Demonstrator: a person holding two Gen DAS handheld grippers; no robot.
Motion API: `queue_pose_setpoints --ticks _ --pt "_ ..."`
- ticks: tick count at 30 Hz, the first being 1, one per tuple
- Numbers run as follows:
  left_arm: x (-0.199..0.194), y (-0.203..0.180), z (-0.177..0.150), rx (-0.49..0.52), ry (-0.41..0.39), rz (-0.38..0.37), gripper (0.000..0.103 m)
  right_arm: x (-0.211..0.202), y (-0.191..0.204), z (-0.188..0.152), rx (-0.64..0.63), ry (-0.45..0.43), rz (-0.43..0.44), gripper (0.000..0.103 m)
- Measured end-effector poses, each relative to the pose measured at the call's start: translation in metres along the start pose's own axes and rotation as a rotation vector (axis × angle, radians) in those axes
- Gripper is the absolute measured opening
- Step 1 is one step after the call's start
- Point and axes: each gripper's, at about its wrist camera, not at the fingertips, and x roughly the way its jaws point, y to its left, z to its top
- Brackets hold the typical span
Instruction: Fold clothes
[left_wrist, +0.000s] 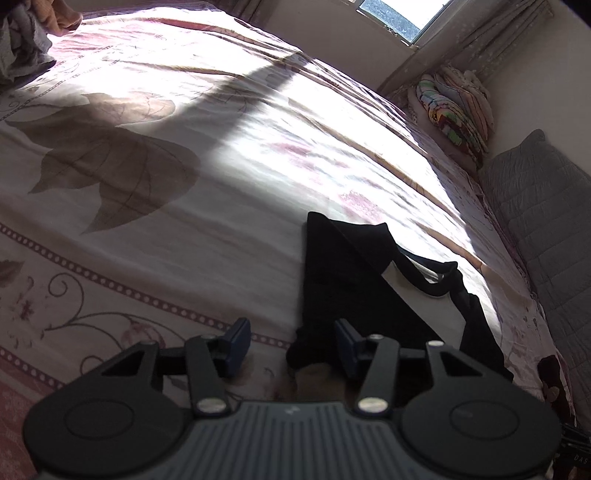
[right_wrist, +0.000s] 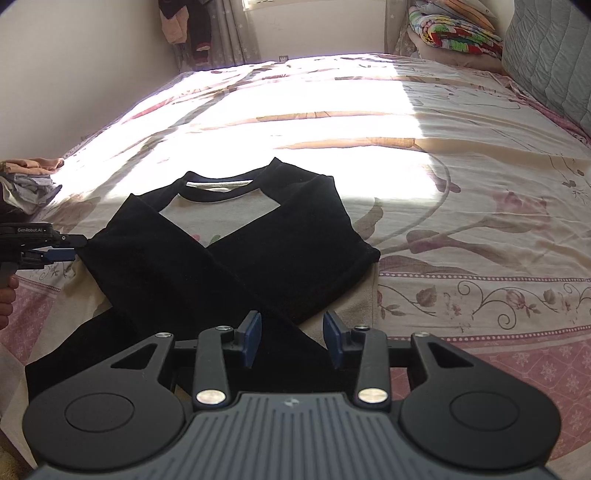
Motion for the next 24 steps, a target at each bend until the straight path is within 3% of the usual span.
queue_pose_setpoints --ticks 2,5,8,13,16,24 --pt "0.003 -0.002 0.000 -0.020 0.022 -0.010 0.030 0.004 0.008 0.007 -0.017 -0.007 0.031 0.042" --pt "0.005 -0.005 0.000 -0.021 0.043 0.000 0.024 0.015 0.026 0.023 -0.059 -0.024 0.101 0.045" --pt "0.006 -0.008 0.001 -0.036 0.017 0.014 0.009 0.033 0.053 0.048 -0.132 -0.042 0.187 0.046" --pt "-0.003 -0.027 0.001 0.062 -0.055 0.084 0.008 0.081 0.110 0.097 -0.275 -0.093 0.319 0.046" --pt "0.003 -0.023 0.002 0.066 -0.016 0.110 0.008 0.121 0.142 0.125 -0.337 -0.089 0.393 0.048" --pt "0.006 -0.016 0.005 0.032 0.017 0.102 0.011 0.209 0.187 0.154 -0.418 0.005 0.453 0.048"
